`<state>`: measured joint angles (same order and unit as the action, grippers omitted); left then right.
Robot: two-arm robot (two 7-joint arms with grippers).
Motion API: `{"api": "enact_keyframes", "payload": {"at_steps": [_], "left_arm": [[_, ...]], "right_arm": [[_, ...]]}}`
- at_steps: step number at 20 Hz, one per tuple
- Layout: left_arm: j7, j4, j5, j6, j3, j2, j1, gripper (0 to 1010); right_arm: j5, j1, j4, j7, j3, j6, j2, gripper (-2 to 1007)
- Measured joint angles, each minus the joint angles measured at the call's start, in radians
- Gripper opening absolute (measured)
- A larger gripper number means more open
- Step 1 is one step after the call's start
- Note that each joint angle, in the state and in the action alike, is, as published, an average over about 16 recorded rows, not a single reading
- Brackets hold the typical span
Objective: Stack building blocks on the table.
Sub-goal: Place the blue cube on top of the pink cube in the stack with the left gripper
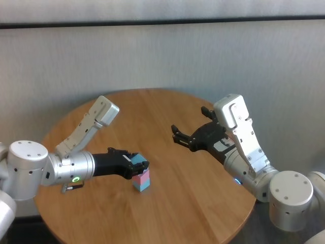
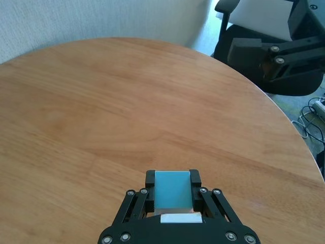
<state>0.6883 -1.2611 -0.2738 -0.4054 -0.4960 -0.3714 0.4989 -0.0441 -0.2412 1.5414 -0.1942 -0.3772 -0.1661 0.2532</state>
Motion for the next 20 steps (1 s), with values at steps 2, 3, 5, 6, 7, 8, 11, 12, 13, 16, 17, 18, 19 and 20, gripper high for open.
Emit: {"api": "enact_keyframes", "payload": {"at_steps": [2,3,5,6,7,8,11,12,13,16,17,18,19,20], "left_arm": [[-0.001,0.003,-0.002,0.002,-0.005,-0.002,0.004,399],[-0.001,0.004,-0.003,0.003,-0.008,-0.002,0.006,399],[-0.002,0.006,-0.005,0.005,-0.013,-0.004,0.009,399],[-0.003,0.007,-0.006,0.006,-0.015,-0.005,0.011,399],[-0.003,0.007,-0.008,0.006,-0.018,-0.006,0.012,399],[-0.004,0.007,-0.009,0.007,-0.020,-0.007,0.013,399],[-0.007,0.006,-0.012,0.008,-0.027,-0.011,0.016,399],[-0.007,0.005,-0.013,0.008,-0.030,-0.013,0.017,399],[-0.009,0.005,-0.014,0.009,-0.032,-0.014,0.018,399],[-0.012,0.003,-0.017,0.010,-0.040,-0.019,0.021,399],[-0.013,0.003,-0.018,0.011,-0.042,-0.020,0.022,399],[-0.014,0.002,-0.019,0.011,-0.044,-0.022,0.023,399],[-0.015,0.002,-0.020,0.012,-0.047,-0.023,0.024,399],[-0.016,0.002,-0.021,0.012,-0.049,-0.025,0.024,399]], "right_arm": [[0.000,0.000,0.000,0.000,0.000,0.000,0.000,1005],[0.000,0.000,0.000,0.000,0.000,0.000,0.000,1005],[0.000,0.000,0.000,0.000,0.000,0.000,0.000,1005],[0.000,0.000,0.000,0.000,0.000,0.000,0.000,1005],[0.000,0.000,0.000,0.000,0.000,0.000,0.000,1005],[0.000,0.000,0.000,0.000,0.000,0.000,0.000,1005],[0.000,0.000,0.000,0.000,0.000,0.000,0.000,1005],[0.000,0.000,0.000,0.000,0.000,0.000,0.000,1005],[0.000,0.000,0.000,0.000,0.000,0.000,0.000,1005],[0.000,0.000,0.000,0.000,0.000,0.000,0.000,1005],[0.000,0.000,0.000,0.000,0.000,0.000,0.000,1005],[0.000,0.000,0.000,0.000,0.000,0.000,0.000,1005],[0.000,0.000,0.000,0.000,0.000,0.000,0.000,1005],[0.000,0.000,0.000,0.000,0.000,0.000,0.000,1005]]}}
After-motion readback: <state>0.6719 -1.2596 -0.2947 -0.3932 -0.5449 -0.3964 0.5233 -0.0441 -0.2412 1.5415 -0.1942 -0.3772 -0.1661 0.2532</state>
